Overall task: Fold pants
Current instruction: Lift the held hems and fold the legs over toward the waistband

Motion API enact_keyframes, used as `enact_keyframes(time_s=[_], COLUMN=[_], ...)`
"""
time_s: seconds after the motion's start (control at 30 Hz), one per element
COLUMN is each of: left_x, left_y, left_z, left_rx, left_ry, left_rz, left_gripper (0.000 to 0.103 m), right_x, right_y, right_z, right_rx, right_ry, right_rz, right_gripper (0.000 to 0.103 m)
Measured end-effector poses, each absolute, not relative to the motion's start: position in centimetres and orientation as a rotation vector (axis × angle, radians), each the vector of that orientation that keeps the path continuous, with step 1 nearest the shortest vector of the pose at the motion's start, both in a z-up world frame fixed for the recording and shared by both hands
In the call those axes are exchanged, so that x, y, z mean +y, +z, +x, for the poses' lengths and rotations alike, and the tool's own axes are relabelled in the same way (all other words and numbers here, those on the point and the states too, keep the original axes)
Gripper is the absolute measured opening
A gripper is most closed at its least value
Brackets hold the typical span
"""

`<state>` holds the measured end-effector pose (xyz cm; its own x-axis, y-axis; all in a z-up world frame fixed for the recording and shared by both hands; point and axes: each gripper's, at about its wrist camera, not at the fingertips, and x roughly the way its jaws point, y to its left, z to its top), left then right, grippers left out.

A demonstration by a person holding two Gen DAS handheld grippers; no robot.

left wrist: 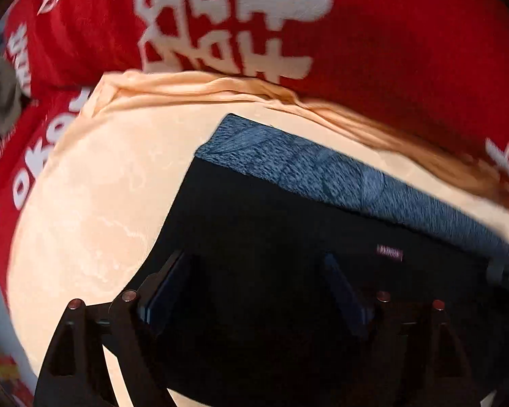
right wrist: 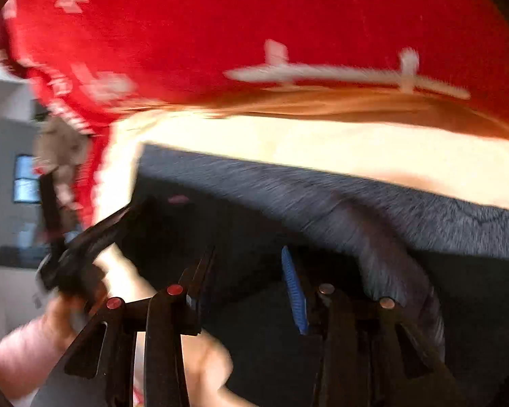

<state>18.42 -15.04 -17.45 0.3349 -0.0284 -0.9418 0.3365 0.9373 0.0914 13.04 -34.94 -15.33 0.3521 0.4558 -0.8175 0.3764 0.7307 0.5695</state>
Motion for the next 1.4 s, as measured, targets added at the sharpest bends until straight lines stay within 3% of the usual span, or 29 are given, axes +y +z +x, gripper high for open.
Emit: enact_keyframes(time_s=[0.07,0.13,0.23,0.3,0.37,0.7,1.07,1.4], left_x=[-15.1,-15.2,-16.0,-16.7,-17.5,-26.2,-35.6,-39.7], left_y=[-17.0,-16.2,-14.5,-13.5,-13.4,-12.8,-14.2,-16.4], left_z=[18.1,17.3,14.7,12.9,11.2,-0.8,-9.2,-14.1], left_rx=[1.237,1.269,1.28,1.289,1.314,1.378,1.466,1.525], left_ry=[-0.257,-0.268,-0.304,-0.333,-0.372,-0.71,-1.047,-1.097], left_rz=[0.301,0.338,0.4,0.425,0.43,0.546,0.473,0.495], left_gripper=[0.083,0.083,0.083,0.083,0.083,0.083,0.083,0.083], right_x=[-36.3,-37.6,-39.3,-40.4,-41.5,-41.1,-37.0,-34.7], right_y=[-15.0,-13.2,-10.5,-9.2,-8.4,-8.9,-11.1,-15.0], right_z=[12.5,11.0,8.2,5.4,2.2,-14.5,-34.2,-39.9], right_rx=[1.222,1.16,1.096,1.079,1.062,1.131,1.019,0.884], right_ry=[-0.017,-0.066,-0.119,-0.16,-0.188,-0.396,-0.776,-0.856], right_rz=[0.827,0.832,0.834,0.847,0.887,0.986,1.266,1.437], right_gripper=[0.018,0.018,0.022,0.041,0.049,0.049,0.049,0.049])
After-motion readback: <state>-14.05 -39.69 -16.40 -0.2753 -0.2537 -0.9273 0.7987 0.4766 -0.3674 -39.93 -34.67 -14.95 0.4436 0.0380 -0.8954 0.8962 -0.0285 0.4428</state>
